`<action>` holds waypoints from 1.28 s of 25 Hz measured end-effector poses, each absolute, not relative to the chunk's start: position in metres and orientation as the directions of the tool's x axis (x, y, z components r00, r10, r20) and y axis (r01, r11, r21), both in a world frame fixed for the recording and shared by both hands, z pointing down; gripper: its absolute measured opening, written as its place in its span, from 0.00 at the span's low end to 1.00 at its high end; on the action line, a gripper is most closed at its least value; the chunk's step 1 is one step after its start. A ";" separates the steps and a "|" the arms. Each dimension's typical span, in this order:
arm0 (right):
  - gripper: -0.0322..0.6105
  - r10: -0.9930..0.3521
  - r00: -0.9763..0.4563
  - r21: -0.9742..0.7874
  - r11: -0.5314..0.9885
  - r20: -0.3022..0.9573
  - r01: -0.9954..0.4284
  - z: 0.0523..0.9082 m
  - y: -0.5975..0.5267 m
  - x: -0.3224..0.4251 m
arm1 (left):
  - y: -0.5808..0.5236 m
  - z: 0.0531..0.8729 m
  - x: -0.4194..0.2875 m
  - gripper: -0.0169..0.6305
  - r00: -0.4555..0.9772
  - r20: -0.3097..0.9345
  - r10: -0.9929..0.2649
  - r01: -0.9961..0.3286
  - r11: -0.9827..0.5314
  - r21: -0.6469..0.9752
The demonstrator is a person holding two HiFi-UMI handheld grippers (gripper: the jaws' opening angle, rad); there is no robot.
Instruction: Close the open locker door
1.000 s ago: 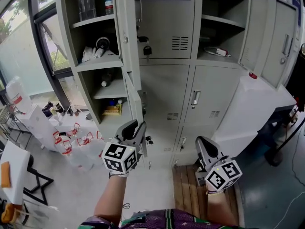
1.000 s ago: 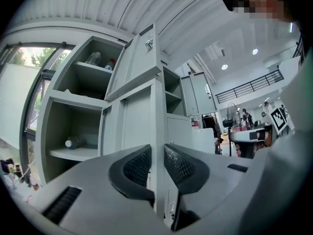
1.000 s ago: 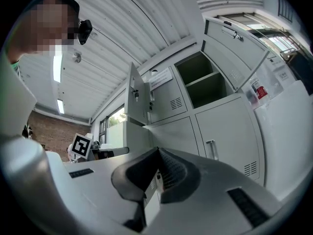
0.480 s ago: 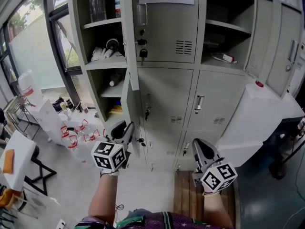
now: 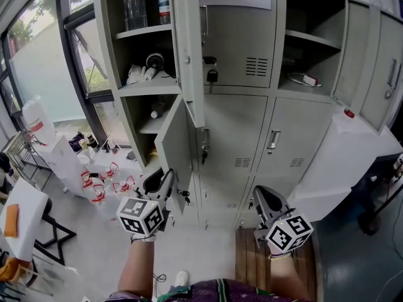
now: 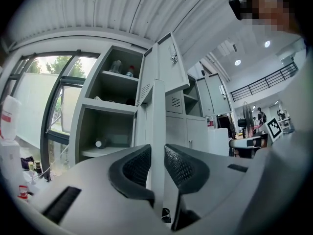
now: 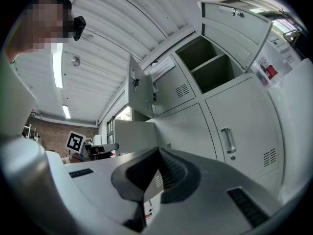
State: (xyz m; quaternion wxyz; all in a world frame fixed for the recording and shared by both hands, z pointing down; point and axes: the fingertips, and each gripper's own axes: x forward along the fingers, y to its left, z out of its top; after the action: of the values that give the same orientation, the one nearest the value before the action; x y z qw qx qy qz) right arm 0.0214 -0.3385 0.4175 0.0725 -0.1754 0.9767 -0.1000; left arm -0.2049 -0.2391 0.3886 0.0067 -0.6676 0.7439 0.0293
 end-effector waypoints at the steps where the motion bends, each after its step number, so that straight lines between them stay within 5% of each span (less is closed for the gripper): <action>1: 0.06 -0.357 -0.928 -0.215 0.920 -0.107 -0.329 0.415 -0.336 0.012 | -0.236 0.388 -0.211 0.18 -0.102 -0.047 -0.994 -0.994 0.101 0.034; 32: 0.06 -0.428 -0.899 -0.173 0.896 -0.092 -0.409 0.410 -0.284 -0.175 | -0.212 0.392 -0.409 0.19 -0.037 -0.041 -0.998 -0.998 0.035 0.050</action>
State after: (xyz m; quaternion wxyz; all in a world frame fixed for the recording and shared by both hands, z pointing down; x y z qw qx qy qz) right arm -0.1746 -0.2841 0.4096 0.0638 -0.2152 0.9716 -0.0747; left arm -0.4087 -0.2121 0.3920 -0.0028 -0.6939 0.7193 0.0323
